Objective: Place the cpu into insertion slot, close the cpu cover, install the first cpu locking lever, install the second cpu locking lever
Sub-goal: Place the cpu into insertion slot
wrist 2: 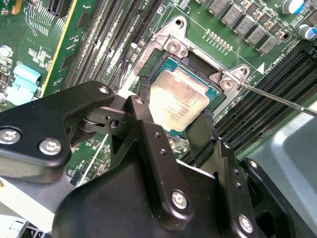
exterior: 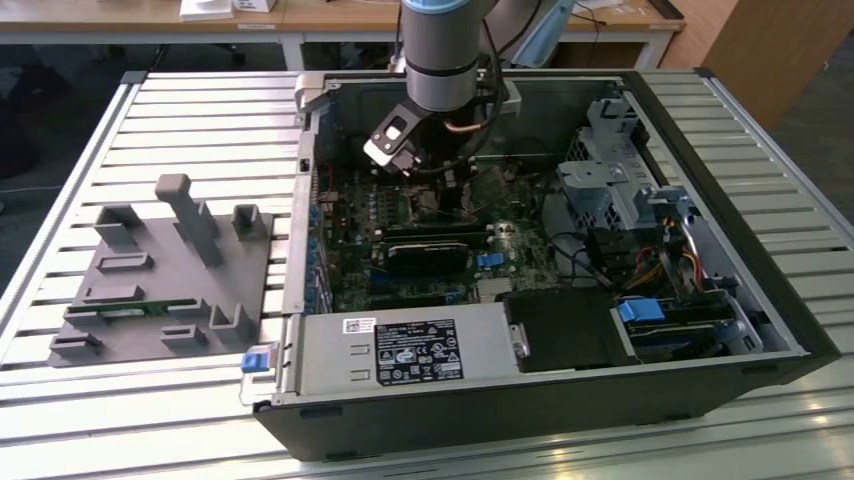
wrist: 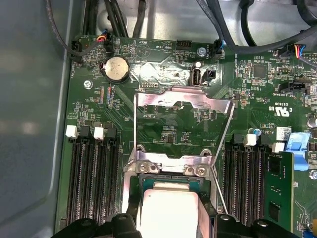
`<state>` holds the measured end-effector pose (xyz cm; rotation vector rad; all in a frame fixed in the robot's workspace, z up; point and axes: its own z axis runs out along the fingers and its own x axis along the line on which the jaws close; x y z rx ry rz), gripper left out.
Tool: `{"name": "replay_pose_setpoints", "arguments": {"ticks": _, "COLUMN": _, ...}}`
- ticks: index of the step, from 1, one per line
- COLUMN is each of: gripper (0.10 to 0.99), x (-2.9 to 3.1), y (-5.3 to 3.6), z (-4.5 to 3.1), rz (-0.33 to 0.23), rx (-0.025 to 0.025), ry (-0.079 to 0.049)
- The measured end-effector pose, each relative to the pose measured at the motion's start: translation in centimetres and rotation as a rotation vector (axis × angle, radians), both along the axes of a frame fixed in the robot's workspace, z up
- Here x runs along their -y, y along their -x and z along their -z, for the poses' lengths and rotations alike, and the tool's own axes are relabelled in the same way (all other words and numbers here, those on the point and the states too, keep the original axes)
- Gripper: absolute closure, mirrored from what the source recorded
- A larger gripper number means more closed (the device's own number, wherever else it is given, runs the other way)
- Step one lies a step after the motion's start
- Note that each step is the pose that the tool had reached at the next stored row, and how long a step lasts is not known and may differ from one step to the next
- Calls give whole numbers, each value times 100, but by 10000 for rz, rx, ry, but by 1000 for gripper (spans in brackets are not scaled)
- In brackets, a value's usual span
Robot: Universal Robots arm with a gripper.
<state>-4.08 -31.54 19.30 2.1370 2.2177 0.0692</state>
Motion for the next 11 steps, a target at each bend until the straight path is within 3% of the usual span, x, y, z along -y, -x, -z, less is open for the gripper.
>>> {"name": "replay_pose_setpoints", "arguments": {"ticks": 6, "gripper": 533, "x": 0, "y": 0, "z": 2, "rz": 0, "rx": 2, "ry": -3}}
{"name": "replay_pose_setpoints", "arguments": {"ticks": 9, "gripper": 412, "x": 0, "y": 0, "z": 2, "rz": 0, "rx": 1, "ry": -3}}
{"name": "replay_pose_setpoints", "arguments": {"ticks": 11, "gripper": 412, "x": 0, "y": 0, "z": 2, "rz": 0, "rx": 1, "ry": -2}}
